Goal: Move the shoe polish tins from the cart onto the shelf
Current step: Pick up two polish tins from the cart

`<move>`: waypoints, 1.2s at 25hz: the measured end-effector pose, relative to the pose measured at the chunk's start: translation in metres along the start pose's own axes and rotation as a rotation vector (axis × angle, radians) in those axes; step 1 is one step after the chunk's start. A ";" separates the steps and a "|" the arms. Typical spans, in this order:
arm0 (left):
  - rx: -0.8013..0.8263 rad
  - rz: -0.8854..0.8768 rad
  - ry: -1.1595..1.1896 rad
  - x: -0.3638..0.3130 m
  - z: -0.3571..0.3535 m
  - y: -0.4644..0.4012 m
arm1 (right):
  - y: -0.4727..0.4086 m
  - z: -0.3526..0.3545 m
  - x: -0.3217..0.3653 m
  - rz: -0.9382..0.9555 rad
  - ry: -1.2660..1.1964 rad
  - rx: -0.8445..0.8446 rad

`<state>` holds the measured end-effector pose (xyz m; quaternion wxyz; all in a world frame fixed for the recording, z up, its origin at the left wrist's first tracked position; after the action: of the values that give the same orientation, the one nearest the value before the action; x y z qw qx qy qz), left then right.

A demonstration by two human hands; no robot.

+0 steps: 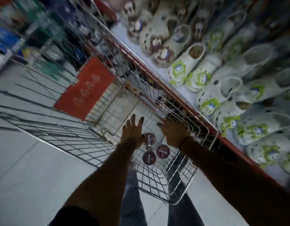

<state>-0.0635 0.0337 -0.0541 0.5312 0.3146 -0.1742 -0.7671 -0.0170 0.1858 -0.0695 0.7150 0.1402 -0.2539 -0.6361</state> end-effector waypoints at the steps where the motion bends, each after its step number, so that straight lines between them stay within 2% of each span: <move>1: 0.094 0.002 0.010 -0.003 -0.030 -0.011 | -0.015 -0.026 -0.009 -0.021 -0.027 0.081; 2: 0.152 -0.002 0.021 -0.006 -0.054 -0.022 | -0.027 -0.035 -0.015 -0.019 -0.023 0.020; 5: 0.267 -0.031 -0.056 -0.016 -0.101 -0.037 | -0.045 -0.067 -0.025 -0.072 0.097 0.104; 8: 0.233 -0.084 -0.094 -0.025 -0.112 -0.048 | -0.054 -0.083 -0.027 -0.064 0.191 0.120; 11: 0.192 -0.109 -0.117 -0.027 -0.111 -0.053 | -0.054 -0.081 -0.040 -0.166 0.128 0.080; 14: 0.183 -0.072 -0.077 -0.018 -0.083 -0.047 | -0.044 -0.059 -0.043 -0.222 0.064 0.150; 17: 0.063 -0.019 -0.003 -0.003 -0.016 -0.030 | -0.030 0.010 -0.021 -0.227 -0.031 0.109; 20: -0.077 -0.021 0.085 0.020 0.053 -0.020 | -0.025 0.099 0.015 -0.151 -0.106 -0.020; 24: -0.377 -0.032 0.264 0.037 0.196 0.026 | 0.000 0.250 0.057 -0.062 -0.258 -0.394; 27: -0.611 -0.162 0.323 0.017 0.300 0.074 | 0.034 0.344 0.070 -0.026 -0.297 -0.618; 30: -0.746 -0.301 0.403 -0.025 0.375 0.110 | 0.086 0.418 0.058 -0.050 -0.324 -0.799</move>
<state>-0.2301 -0.0092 0.2978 0.5141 0.2665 0.2687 -0.7697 -0.1674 0.1936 0.3341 0.6483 -0.2433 -0.0929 -0.7155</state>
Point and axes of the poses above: each hand's wrist, its own y-axis away from the middle knuckle, its own z-axis out of the back of the hand, x = y × z, the point moved 9 cm from there along -y, towards the middle knuckle
